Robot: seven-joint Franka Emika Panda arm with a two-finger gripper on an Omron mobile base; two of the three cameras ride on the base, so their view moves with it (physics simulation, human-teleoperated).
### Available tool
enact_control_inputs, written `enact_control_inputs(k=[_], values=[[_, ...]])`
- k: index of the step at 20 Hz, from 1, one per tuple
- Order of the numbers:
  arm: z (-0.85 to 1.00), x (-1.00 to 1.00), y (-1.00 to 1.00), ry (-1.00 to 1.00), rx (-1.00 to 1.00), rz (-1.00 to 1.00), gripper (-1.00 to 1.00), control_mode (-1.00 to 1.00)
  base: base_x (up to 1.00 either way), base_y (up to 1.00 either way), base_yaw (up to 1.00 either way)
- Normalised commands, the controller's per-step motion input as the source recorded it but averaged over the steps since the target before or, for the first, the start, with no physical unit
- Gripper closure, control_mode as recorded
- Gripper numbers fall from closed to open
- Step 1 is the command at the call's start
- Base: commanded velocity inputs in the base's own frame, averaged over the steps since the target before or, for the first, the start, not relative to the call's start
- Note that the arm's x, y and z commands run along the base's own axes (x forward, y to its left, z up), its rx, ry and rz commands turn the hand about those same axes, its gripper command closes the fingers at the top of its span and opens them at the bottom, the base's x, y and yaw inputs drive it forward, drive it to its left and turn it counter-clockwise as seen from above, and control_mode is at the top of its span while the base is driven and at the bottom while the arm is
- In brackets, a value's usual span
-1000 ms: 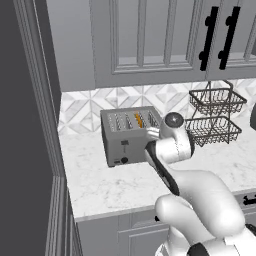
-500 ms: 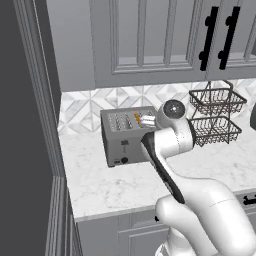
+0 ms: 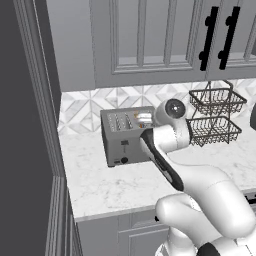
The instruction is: Start the toaster. Once the lever pops up, take the bread to the plate on the dining counter.
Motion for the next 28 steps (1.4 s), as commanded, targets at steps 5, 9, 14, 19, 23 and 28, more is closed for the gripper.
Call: enact_control_inputs(k=[5,9,14,19,23,28], values=[[-0.05,0.16,0.09,-0.23,-0.06,0.03,-1.00,-1.00,0.00,0.00,0.00],[0.00,0.21,0.02,-0.02,0.00,0.00,-1.00,-1.00,0.00,0.00,0.00],[0.00,0.08,0.00,0.00,0.00,0.00,-1.00,-1.00,0.00,0.00,0.00],[0.00,0.01,0.01,0.00,0.00,0.00,-1.00,-1.00,0.00,0.00,0.00],[0.00,0.00,0.00,0.00,0.00,0.00,-1.00,-1.00,0.00,0.00,0.00],[0.00,0.00,0.00,0.00,0.00,0.00,-1.00,-1.00,0.00,0.00,0.00]])
